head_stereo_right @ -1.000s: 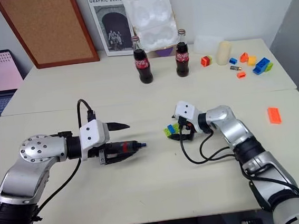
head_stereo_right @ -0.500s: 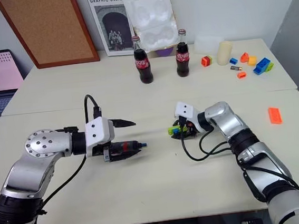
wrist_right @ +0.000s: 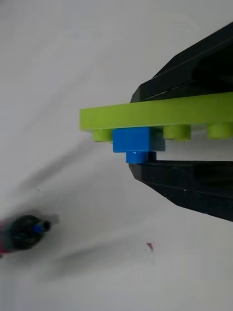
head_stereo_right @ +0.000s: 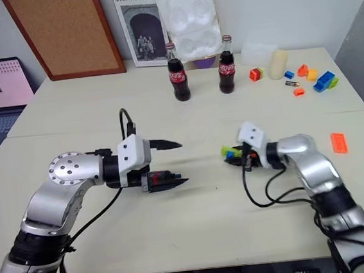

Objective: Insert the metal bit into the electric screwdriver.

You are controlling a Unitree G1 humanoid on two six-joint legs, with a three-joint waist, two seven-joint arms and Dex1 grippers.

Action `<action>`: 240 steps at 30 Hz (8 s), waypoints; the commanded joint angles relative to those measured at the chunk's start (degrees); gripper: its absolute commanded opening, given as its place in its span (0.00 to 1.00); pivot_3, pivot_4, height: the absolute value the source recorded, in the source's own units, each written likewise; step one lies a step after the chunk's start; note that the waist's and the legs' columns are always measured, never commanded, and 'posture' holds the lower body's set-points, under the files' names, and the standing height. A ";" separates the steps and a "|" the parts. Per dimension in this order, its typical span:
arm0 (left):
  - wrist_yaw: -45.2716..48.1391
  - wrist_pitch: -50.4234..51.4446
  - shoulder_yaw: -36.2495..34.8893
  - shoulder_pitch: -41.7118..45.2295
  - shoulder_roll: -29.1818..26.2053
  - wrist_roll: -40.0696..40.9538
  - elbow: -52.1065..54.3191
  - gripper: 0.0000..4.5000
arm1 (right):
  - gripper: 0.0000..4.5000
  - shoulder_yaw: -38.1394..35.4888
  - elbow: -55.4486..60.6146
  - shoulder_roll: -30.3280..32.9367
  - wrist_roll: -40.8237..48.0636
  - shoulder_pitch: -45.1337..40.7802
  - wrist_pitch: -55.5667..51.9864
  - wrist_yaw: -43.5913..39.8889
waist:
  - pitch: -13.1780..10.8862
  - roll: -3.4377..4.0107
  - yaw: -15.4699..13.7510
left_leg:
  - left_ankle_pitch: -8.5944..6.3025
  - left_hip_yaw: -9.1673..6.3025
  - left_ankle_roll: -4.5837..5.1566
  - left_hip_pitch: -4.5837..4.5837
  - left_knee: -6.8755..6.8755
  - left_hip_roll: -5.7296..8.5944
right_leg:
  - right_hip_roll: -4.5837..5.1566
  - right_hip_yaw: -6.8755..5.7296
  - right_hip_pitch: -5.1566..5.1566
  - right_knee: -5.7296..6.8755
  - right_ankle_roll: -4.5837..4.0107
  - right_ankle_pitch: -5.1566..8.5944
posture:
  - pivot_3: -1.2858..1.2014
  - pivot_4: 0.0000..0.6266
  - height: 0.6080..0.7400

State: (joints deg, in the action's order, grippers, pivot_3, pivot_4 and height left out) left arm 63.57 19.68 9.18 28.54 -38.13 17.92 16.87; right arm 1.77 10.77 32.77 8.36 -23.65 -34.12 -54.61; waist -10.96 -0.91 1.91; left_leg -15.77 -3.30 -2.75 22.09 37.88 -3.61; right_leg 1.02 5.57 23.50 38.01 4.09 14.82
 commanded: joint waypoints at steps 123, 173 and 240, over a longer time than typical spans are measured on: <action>1.05 11.10 0.25 23.29 15.03 -15.57 -23.41 0.37 | 1.00 -25.31 41.83 15.96 48.08 24.26 -16.36 21.55 | -0.02 -0.10 -0.87 | 0.01 0.03 0.02 -0.03 0.14 0.01 | 0.01 0.03 -0.18 -0.10 0.07 0.00 | 0.52 0.24 1.00; -35.53 -2.76 -2.11 2.06 30.59 -4.88 -3.14 0.37 | 1.00 -20.47 21.53 39.62 36.82 13.71 -13.77 12.44 | 0.01 -0.13 -0.45 | 0.06 0.08 0.04 -0.09 0.09 0.06 | 0.01 0.14 -0.25 -0.38 0.19 -0.11 | 0.52 0.24 1.00; -39.37 -6.27 1.44 -2.62 33.11 -7.33 -3.19 0.37 | 0.00 -24.70 20.62 -4.18 25.89 -10.32 -26.00 20.00 | 0.07 0.14 -0.13 | 0.04 0.08 0.06 0.07 0.06 0.07 | 0.04 0.15 -0.24 -0.70 0.22 -0.29 | 0.52 0.24 1.00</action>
State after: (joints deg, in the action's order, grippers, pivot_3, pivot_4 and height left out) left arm 26.48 14.89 10.34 25.27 -6.12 11.84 10.35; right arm -19.66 26.48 35.30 31.38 -30.35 -64.73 -41.90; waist -10.89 -0.77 1.78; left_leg -15.73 -3.22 -2.69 22.16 37.92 -3.52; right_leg 1.07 5.73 23.26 37.31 4.31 14.53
